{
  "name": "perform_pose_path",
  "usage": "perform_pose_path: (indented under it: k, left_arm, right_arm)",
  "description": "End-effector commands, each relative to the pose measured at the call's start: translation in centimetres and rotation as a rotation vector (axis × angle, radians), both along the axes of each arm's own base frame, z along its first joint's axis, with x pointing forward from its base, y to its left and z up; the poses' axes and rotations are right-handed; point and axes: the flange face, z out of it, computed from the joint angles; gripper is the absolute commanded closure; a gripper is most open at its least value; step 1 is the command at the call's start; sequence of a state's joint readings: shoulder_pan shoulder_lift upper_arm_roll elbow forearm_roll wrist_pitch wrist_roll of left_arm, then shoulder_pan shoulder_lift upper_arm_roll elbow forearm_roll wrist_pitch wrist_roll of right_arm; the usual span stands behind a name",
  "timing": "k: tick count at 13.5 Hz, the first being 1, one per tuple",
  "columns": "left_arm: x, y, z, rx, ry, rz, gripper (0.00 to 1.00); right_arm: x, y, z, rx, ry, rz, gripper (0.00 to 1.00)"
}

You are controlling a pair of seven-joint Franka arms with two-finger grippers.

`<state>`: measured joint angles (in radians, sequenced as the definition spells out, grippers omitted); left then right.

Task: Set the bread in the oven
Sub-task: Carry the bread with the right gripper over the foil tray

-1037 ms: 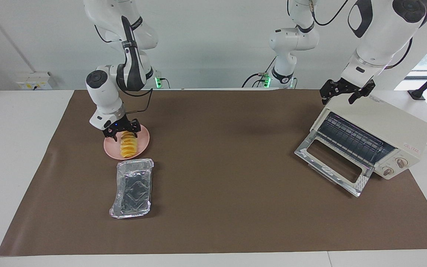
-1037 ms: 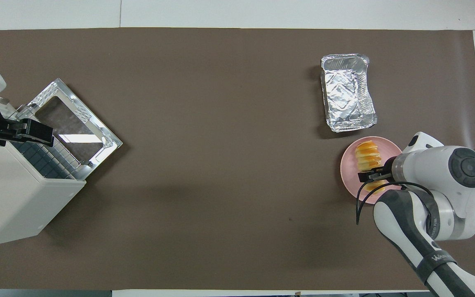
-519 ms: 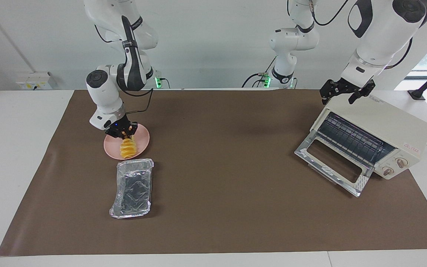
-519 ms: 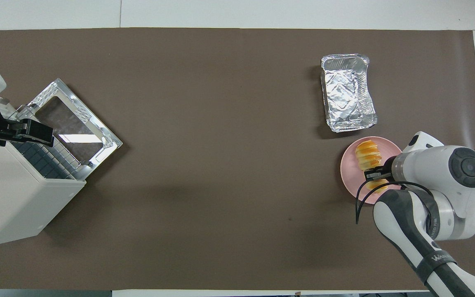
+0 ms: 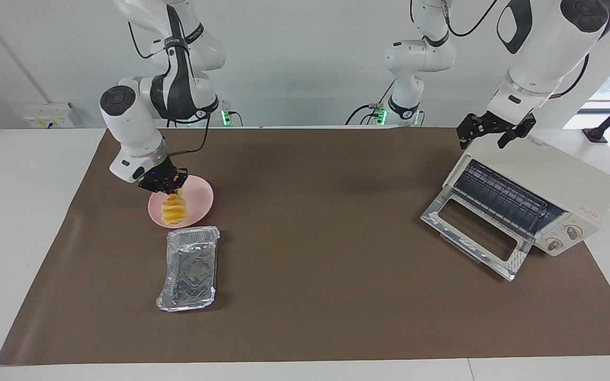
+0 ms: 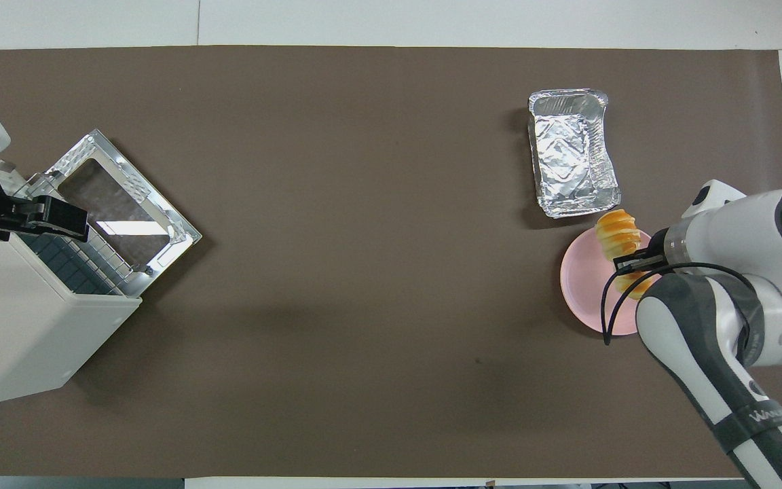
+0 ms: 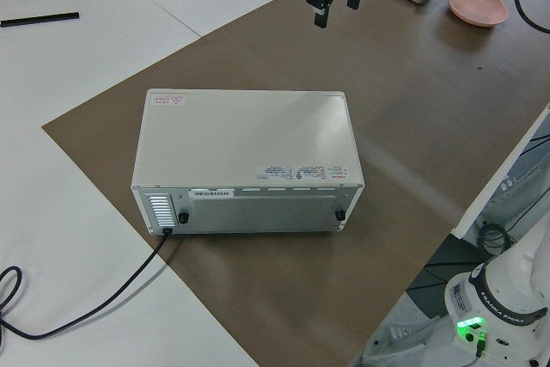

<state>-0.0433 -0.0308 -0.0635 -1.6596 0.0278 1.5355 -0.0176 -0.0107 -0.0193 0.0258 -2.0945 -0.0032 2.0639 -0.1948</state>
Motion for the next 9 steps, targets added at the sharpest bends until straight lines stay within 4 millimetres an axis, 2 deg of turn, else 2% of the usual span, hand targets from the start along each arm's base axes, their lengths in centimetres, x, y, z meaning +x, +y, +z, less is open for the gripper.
perform_pose_path:
  k: [1, 3, 4, 6, 8, 9]
  left_arm:
    - [-0.5, 0.3, 0.5, -0.013, -0.009, 0.013, 0.0]
    - [-0.5, 0.3, 0.6, -0.013, -0.009, 0.013, 0.0]
    - [-0.5, 0.3, 0.5, -0.013, -0.008, 0.013, 0.0]
    - [-0.5, 0.3, 0.6, -0.014, -0.011, 0.013, 0.0]
    - [-0.5, 0.3, 0.5, -0.013, -0.008, 0.013, 0.0]
    - [-0.5, 0.3, 0.6, -0.014, -0.011, 0.013, 0.0]
  right_arm:
    - [5.8, 0.5, 4.1, 0.021, -0.032, -0.018, 1.0]
    - [7.9, 2.8, 6.2, 0.039, -0.081, -0.01, 1.0]
    - [9.1, 3.2, 6.6, 0.042, -0.098, -0.019, 1.0]
    - [11.9, 3.4, 6.2, 0.047, -0.117, -0.034, 1.0]
    - [13.1, 5.2, 4.2, 0.05, -0.104, -0.024, 1.0]
    - [13.9, 5.4, 2.2, 0.059, -0.083, -0.037, 1.0]
